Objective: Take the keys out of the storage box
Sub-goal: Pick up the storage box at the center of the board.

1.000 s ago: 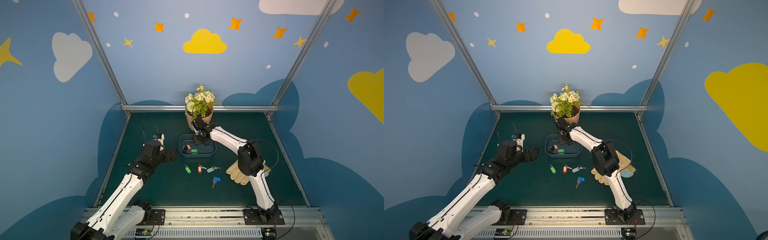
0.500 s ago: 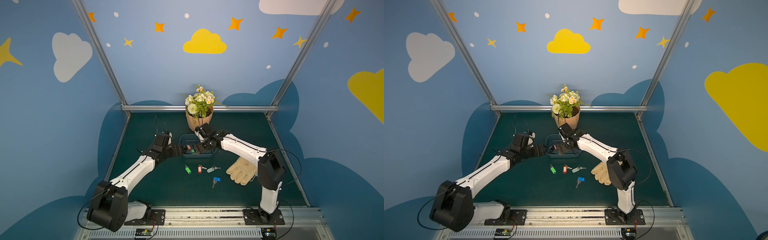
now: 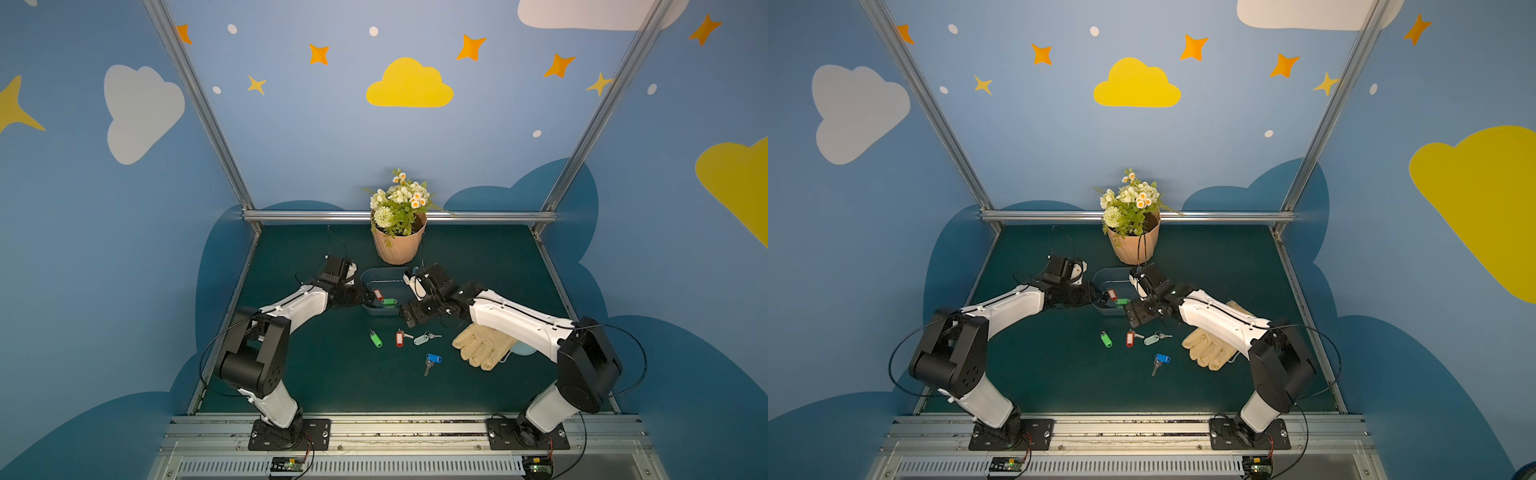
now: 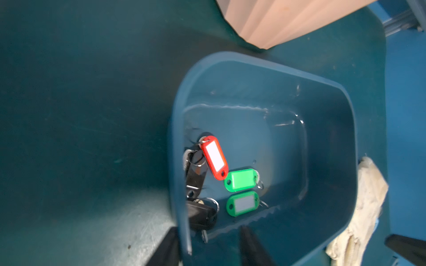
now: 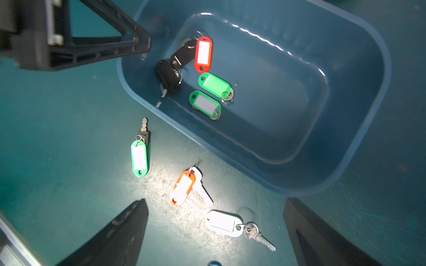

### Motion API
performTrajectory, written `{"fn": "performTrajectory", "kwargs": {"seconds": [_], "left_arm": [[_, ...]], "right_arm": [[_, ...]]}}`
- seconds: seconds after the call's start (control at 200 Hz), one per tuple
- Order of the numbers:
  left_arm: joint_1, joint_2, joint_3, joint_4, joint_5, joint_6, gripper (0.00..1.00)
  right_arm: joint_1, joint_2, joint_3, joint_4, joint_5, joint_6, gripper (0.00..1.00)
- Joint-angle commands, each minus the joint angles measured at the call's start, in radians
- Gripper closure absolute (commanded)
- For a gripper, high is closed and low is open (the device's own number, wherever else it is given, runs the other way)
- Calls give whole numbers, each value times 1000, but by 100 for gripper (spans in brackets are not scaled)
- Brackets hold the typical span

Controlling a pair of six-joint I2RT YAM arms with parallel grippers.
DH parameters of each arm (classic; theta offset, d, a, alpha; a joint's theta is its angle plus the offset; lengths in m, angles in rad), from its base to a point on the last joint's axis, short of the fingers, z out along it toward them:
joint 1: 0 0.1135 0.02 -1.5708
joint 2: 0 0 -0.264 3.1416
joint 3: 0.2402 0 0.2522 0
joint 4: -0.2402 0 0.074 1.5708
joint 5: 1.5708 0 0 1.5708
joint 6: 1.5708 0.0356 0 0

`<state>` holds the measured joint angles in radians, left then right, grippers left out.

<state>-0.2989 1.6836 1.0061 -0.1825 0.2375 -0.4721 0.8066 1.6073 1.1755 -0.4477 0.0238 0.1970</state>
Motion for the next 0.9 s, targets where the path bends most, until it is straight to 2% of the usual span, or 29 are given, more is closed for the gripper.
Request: {"fn": "performTrajectory", "kwargs": {"seconds": [0.0,0.22,0.235,0.431,0.706,0.896], "left_arm": [[3,17,38,0,25,30,71],[-15,34,59,-16,3,53,96],[-15,33,60,-18,-26,54,97],[-35,-13,1,40,-113,61,97],[-42,-108,-168,260,-242,-8,97],[-59,-127,-213,325,-279,4,97]], "right_arm": [[-5,-40,-10,30,9,13,2],[-16,-53,-28,21,35,32,2],[-15,-55,-30,21,37,33,2],[-24,-58,-45,32,54,58,2],[-34,42,26,19,42,169,2],[-14,153,107,70,10,206,15]]}}
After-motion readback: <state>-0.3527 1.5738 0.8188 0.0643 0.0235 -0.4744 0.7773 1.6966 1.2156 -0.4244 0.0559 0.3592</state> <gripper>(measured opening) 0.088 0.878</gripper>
